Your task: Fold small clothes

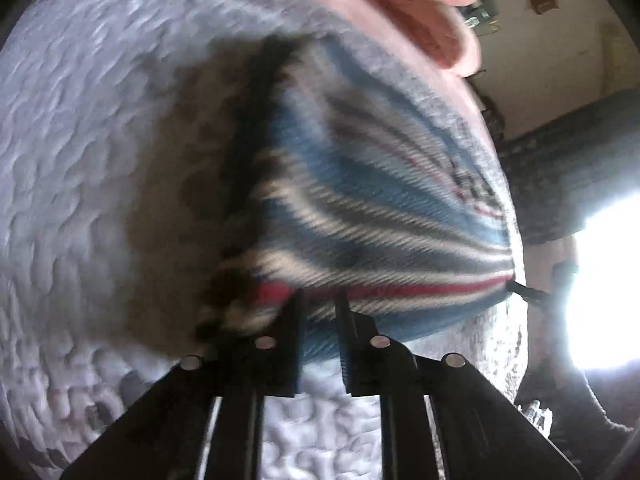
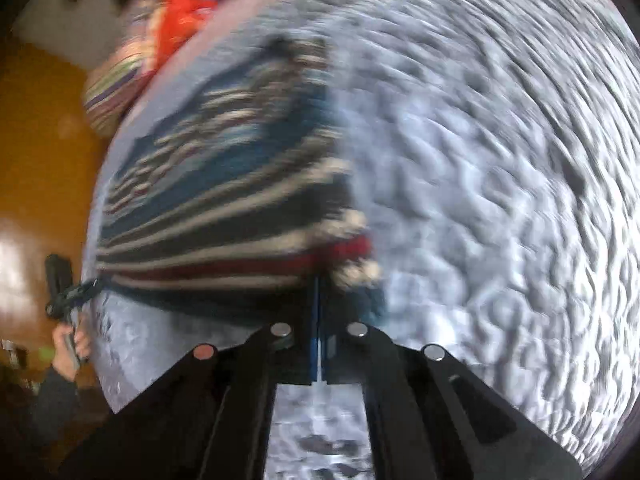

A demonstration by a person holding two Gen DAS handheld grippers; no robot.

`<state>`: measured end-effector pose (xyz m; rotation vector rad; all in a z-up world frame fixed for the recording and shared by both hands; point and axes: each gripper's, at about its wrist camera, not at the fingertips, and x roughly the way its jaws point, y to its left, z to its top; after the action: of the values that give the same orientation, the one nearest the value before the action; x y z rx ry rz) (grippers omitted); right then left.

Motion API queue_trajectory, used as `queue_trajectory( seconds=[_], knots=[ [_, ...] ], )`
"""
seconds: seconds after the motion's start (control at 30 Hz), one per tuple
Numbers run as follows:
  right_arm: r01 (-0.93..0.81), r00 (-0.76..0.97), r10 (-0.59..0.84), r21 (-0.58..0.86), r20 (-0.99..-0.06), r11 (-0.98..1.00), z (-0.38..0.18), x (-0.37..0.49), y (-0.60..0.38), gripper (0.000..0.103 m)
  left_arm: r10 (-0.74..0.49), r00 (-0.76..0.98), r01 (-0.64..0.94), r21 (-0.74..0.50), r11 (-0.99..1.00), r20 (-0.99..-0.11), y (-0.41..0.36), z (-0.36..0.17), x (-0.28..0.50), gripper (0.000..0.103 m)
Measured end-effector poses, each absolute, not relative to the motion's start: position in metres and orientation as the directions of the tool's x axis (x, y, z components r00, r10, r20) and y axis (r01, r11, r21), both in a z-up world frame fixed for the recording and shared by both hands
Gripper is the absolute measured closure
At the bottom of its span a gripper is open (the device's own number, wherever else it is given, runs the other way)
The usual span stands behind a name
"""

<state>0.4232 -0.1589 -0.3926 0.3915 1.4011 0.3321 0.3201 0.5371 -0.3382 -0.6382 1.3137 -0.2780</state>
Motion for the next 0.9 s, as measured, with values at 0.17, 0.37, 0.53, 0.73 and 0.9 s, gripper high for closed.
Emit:
queue_trajectory(
  seconds=[0.17, 0.37, 0.53, 0.73, 0.9],
  knots=[
    [-0.111, 0.244, 0.310, 0.291, -0.919, 0.950, -0.336, 0.404, -0.121, 0.081, -0.567, 0.268, -0.101, -0.608, 0.787, -0.779, 0.557, -0.293, 0.312, 0.046],
    [-0.493, 0.360, 0.191, -0.013, -0.913, 0.870, -0.308, 0.337, 0.044, 0.033, -0.536, 0.258, -0.163, -0.583, 0.796, -0.804, 0.616, -0.283, 0.346, 0.028],
    [-0.698, 0.440, 0.208, -0.187, -0.874, 0.692, -0.329, 0.287, 0.180, 0.020, -0.596, 0.250, -0.214, -0.644, 0.735, -0.763, 0.646, -0.304, 0.379, 0.027],
    [-0.733, 0.587, 0.179, -0.424, -0.790, 0.532, -0.353, 0.268, 0.279, 0.020, -0.693, 0.265, -0.202, -0.742, 0.639, -0.670, 0.635, -0.330, 0.437, 0.027],
    [-0.702, 0.638, 0.110, -0.518, -0.762, 0.488, -0.379, 0.283, 0.304, 0.022, -0.720, 0.207, -0.182, -0.749, 0.637, -0.663, 0.615, -0.355, 0.466, 0.027]
  ],
)
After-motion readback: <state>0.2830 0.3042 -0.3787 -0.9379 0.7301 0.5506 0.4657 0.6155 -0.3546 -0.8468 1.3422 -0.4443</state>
